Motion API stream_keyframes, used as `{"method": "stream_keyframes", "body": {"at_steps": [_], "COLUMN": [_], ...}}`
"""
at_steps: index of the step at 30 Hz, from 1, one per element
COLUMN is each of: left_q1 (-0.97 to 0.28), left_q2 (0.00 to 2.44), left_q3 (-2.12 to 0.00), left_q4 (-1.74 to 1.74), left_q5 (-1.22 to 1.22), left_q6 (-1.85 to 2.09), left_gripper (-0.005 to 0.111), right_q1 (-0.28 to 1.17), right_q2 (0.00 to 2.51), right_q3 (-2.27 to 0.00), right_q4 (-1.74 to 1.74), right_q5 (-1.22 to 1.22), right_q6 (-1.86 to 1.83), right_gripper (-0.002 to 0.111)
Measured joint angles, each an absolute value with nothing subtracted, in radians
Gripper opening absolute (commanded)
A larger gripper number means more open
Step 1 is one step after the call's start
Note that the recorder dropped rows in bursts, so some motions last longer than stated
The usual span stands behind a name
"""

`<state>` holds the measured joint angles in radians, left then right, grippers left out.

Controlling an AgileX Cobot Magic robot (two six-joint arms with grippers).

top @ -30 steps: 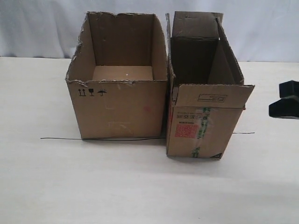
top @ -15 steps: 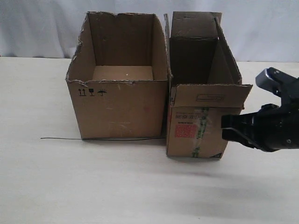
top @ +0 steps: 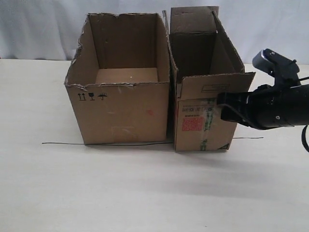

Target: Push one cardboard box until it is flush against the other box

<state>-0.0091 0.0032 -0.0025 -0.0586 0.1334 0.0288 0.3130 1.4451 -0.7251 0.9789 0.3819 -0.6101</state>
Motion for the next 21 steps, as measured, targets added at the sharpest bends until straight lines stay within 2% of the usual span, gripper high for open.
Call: {"method": "stream_keyframes", "body": {"at_steps": [21], "left_q1": [-0.009], "left_q2": [0.003], "left_q3": [-0.002], "left_q4": [-0.059], "left_q5": [0.133], "left_q6": [0.029], "left_gripper": [0.0], "right_q1": [0.313], "right_q2": [1.467], "right_q3": [-0.747], "right_q4": [1.081], "right_q5": [0.311], "right_q6": [-0.636], "right_gripper": [0.005]}}
